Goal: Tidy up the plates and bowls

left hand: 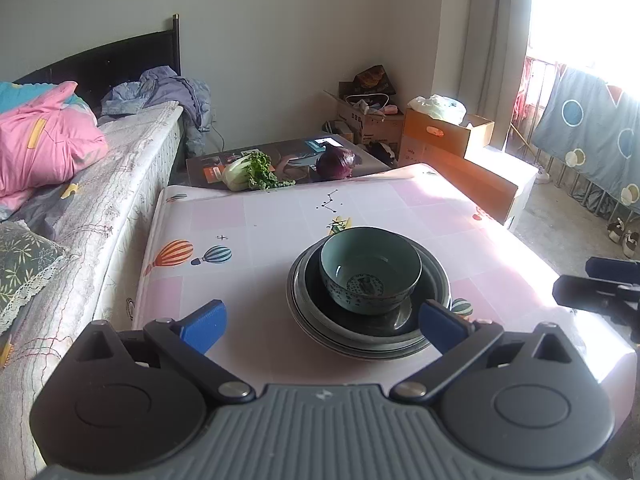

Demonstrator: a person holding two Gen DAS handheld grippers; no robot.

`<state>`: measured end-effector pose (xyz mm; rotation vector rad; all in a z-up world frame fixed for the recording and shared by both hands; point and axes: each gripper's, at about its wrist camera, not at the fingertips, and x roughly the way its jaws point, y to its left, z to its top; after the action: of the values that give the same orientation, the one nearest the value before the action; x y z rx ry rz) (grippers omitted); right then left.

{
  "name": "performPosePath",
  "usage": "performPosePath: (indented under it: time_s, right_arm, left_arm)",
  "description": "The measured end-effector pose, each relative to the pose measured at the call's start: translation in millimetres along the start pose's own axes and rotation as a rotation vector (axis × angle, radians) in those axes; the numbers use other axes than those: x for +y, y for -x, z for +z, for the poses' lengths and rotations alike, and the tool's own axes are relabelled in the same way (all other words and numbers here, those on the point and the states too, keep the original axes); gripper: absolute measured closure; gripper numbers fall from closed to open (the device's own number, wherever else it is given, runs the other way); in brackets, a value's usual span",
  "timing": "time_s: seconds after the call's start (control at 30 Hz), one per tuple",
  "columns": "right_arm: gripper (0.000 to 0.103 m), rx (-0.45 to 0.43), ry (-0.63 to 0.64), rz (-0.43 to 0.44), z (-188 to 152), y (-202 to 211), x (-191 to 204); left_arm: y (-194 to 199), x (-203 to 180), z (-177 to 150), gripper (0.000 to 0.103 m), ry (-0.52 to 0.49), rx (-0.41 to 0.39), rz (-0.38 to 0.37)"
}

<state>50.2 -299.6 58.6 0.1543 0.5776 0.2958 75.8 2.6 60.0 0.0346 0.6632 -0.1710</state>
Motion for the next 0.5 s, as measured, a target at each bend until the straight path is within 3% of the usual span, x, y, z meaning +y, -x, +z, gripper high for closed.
performPosePath:
  time_s: [0.2,0.5]
  right_arm:
    - [0.001,-0.023,0.072,-0.072,-8,26,21]
    - [0.001,-0.011,0.18,-0.148,-12,26,51]
  left_arm:
    - [3,-2,-2,0.0,0.007,0.005,0.041]
    - [-4,0,-3,0.0,0.004,0.026,0.144]
